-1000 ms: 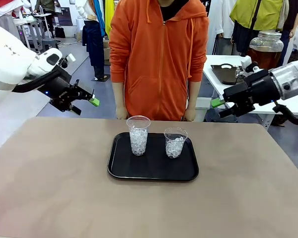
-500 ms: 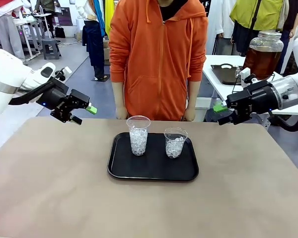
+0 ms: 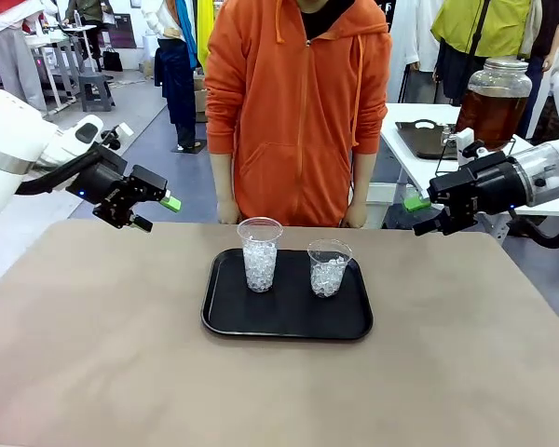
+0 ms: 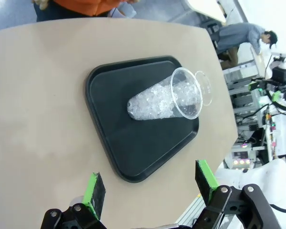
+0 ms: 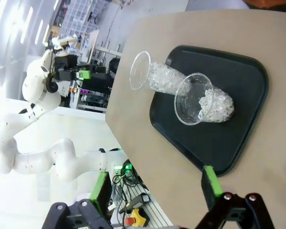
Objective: Pour the drink into the iced cup.
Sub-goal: Pick up the iced cup indicated by the human and present it to them.
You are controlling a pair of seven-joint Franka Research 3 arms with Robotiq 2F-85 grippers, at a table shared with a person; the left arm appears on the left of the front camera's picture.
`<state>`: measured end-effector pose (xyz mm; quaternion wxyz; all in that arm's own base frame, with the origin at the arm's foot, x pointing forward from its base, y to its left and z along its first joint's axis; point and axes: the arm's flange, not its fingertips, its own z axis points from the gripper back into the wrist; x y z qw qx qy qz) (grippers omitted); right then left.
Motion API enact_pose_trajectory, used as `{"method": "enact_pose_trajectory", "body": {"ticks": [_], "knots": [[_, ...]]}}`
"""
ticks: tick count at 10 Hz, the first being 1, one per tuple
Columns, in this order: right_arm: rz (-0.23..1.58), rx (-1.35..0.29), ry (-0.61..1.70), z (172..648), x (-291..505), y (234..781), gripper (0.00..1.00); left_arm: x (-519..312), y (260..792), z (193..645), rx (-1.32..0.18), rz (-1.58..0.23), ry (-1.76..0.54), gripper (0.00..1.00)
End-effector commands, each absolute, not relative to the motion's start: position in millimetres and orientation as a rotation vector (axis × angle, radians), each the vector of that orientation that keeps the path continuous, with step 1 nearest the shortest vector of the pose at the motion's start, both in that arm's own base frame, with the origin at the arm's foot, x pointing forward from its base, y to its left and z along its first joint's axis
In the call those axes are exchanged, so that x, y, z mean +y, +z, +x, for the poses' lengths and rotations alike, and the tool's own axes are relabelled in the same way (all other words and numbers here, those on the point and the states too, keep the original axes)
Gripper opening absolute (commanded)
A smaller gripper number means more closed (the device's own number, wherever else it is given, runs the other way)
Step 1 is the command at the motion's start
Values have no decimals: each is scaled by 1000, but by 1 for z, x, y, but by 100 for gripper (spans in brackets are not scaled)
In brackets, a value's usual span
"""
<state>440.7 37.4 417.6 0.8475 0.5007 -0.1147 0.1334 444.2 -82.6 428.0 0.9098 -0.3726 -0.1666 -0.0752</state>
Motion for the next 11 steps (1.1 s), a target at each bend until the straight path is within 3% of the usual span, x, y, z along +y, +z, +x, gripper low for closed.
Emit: {"method": "enact_pose_trajectory", "body": {"ticks": [1,3,6,11], "knots": [[1169,-201,149,459,33,422,100,-59,434,455,-349,-928,-84,100],[1295,-122,12,473,16,416,100,-36,426,463,-326,-1080,-17,100],[1429,-133,-49,484,1,390,100,-26,401,474,-322,-1242,34,100],[1458,-133,-95,511,-11,352,100,-28,371,507,-215,-1381,154,100]]}}
